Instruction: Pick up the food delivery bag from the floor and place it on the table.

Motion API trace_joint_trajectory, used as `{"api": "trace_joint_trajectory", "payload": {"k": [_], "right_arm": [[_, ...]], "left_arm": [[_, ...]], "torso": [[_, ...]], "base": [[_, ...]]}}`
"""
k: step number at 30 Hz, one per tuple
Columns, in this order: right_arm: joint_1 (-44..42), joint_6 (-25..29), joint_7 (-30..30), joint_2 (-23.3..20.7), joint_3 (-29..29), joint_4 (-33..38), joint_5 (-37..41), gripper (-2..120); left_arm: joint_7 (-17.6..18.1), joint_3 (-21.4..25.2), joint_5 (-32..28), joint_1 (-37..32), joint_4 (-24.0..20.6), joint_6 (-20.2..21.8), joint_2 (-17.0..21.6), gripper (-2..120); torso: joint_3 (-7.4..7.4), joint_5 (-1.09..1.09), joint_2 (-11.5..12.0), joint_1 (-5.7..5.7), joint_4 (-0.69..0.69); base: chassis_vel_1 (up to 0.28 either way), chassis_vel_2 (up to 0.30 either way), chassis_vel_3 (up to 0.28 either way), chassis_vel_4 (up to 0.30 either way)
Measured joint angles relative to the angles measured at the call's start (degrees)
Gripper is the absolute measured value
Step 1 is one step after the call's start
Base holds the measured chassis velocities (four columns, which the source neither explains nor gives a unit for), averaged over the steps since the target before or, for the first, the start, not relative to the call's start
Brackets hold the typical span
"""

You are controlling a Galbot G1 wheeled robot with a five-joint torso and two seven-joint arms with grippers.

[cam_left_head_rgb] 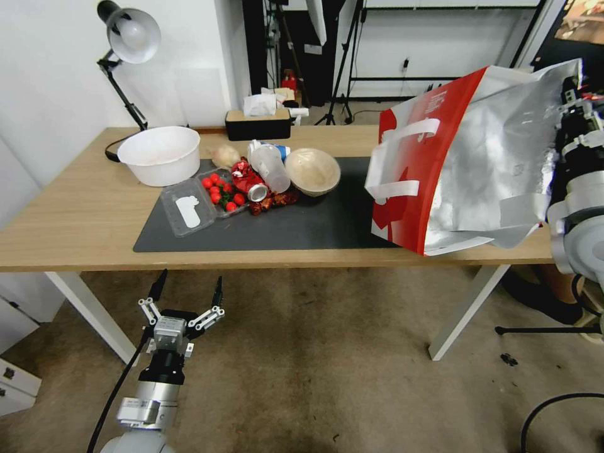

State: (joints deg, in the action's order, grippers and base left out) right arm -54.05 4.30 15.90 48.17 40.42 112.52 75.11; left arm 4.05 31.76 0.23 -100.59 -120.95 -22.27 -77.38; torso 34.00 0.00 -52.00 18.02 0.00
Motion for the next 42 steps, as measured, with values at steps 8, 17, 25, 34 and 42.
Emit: {"api": "trace_joint_trajectory", "payload": {"k": [8,17,25,34,42], "right_arm": [[1.49,-0.95,0.02,-1.11,-0.44,-2.36,-0.32,0],[2.88,-1.58,-0.35,-2.54,-1.3,-4.07,-1.44,31],[2.98,-1.58,-2.1,-3.04,-1.37,-4.21,-2.25,57],[2.73,-1.14,-4.88,-3.66,-1.26,-4.72,-3.0,93],[1.81,-0.92,-5.71,-3.34,-1.25,-3.55,-3.75,100]], "left_arm": [[-0.02,-0.25,0.09,0.15,0.34,-0.03,-0.04,100],[-0.06,-0.2,0.42,0.1,0.52,-0.85,0.0,100],[-0.1,-0.15,0.49,0.05,0.53,-1.09,-0.04,100],[-0.05,-0.25,0.49,0.23,0.7,-1.1,-0.09,100],[0.28,-0.52,0.11,0.36,0.86,-1.09,0.03,100]], "torso": [[0.0,0.0,0.0,0.0,0.0],[0.0,0.0,0.0,0.0,0.0],[0.0,0.0,0.0,0.0,0.01],[0.0,0.0,0.0,0.0,0.0],[0.0,0.0,0.0,0.0,0.0]], "base": [[0.0,0.0,0.0,0.0],[0.0,0.0,0.0,0.0],[0.0,0.0,0.0,0.0],[0.0,0.0,0.0,0.0],[0.0,0.0,0.0,0.0]]}}
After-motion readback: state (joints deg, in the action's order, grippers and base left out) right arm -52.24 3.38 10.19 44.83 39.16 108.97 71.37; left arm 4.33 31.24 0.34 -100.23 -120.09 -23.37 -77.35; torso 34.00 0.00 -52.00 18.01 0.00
